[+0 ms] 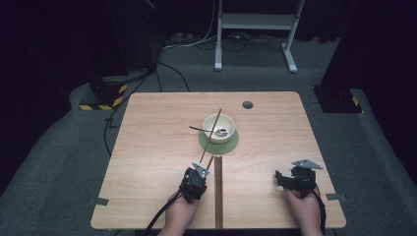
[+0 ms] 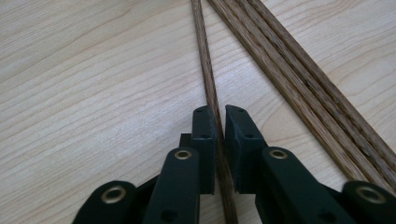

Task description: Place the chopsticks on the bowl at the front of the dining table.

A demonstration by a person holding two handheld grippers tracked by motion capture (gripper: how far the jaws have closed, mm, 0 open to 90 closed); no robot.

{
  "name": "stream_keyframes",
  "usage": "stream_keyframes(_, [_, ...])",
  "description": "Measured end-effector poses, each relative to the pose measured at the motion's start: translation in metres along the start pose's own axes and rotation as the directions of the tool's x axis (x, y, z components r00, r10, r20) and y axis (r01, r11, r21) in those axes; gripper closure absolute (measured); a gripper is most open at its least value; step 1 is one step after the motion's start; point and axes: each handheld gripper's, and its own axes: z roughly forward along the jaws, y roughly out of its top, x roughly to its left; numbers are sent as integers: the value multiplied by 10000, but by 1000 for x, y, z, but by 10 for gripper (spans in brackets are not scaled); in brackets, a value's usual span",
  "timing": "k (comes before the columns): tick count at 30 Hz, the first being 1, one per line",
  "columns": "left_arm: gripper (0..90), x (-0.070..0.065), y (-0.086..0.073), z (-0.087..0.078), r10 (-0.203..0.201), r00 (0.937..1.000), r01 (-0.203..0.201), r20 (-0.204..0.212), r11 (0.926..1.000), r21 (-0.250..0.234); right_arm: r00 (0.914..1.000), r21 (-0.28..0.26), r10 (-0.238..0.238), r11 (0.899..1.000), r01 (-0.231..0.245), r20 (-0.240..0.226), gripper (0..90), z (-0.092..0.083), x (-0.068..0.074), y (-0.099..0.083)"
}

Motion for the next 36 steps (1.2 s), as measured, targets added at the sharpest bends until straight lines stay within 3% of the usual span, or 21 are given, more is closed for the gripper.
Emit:
stream_keyframes(1, [836, 3, 1, -1, 322, 9995, -321, -33, 9994, 146, 10000, -1, 8, 10000, -8, 0, 143, 0, 0, 0])
stream_keyframes(3, [838, 4, 1, 0, 289, 9996, -289, -74, 9995, 82, 10000, 1, 3, 10000, -3, -3, 144, 0, 0, 0])
stream_keyframes(4, [839, 4, 1, 0, 44, 10000, -44, -23, 10000, -44, 10000, -1, 2, 10000, -2, -2, 144, 0, 0, 0])
stream_keyframes(7, [839, 5, 1, -3, 182, 9998, -182, 28, 9998, -36, 10000, 3, -3, 10000, 3, -3, 144, 0, 0, 0])
stream_keyframes(11, [840, 6, 3, -6, 24, 10000, -22, 77, 9998, -220, 10000, -1, -3, 10000, 3, 2, 144, 0, 0, 0])
stream_keyframes(15, [841, 7, 4, -10, 176, 9998, -173, 84, 9994, -308, 10000, -1, -4, 10000, 4, 4, 144, 0, 0, 0])
stream_keyframes(18, [842, 7, 4, -12, 47, 10000, -43, 87, 9989, -457, 10000, -5, -5, 10000, 5, 9, 144, 0, 0, 0])
stream_keyframes(19, [842, 9, 5, -14, 236, 9997, -233, 65, 9987, -461, 10000, -7, -5, 10000, 5, 12, 144, 0, 0, 0])
stream_keyframes(23, [843, 10, 5, -14, 143, 9999, -139, 89, 9986, -508, 10000, -4, -5, 10000, 5, 15, 145, 0, 0, 0])
stream_keyframes(25, [843, 7, 5, -15, -73, 9998, 86, 199, 9977, -666, 10000, -8, -4, 10000, 4, 16, 145, 0, 0, 0])
stream_keyframes(27, [843, 7, 5, -17, 96, 9996, -81, 270, 9983, -571, 10000, -3, -2, 10000, 2, 14, 145, 0, 0, 0])
stream_keyframes(28, [843, 5, 5, -17, -49, 9996, 66, 266, 9980, -629, 10000, -5, -2, 10000, 2, 16, 145, 0, 0, 0])
stream_keyframes(30, [843, 3, 5, -18, 56, 9993, -35, 359, 9983, -586, 10000, -6, -2, 10000, 2, 18, 145, 0, 0, 0])
stream_keyframes(31, [844, 1, 6, -16, -163, 9990, 194, 412, 9970, -754, 10000, -5, -2, 10000, 2, 19, 145, 0, 0, 0])
stream_keyframes(36, [843, -5, 11, -19, -163, 9982, 213, 579, 9959, -878, 10000, -4, -3, 10000, 3, 15, 145, 0, 0, 0])
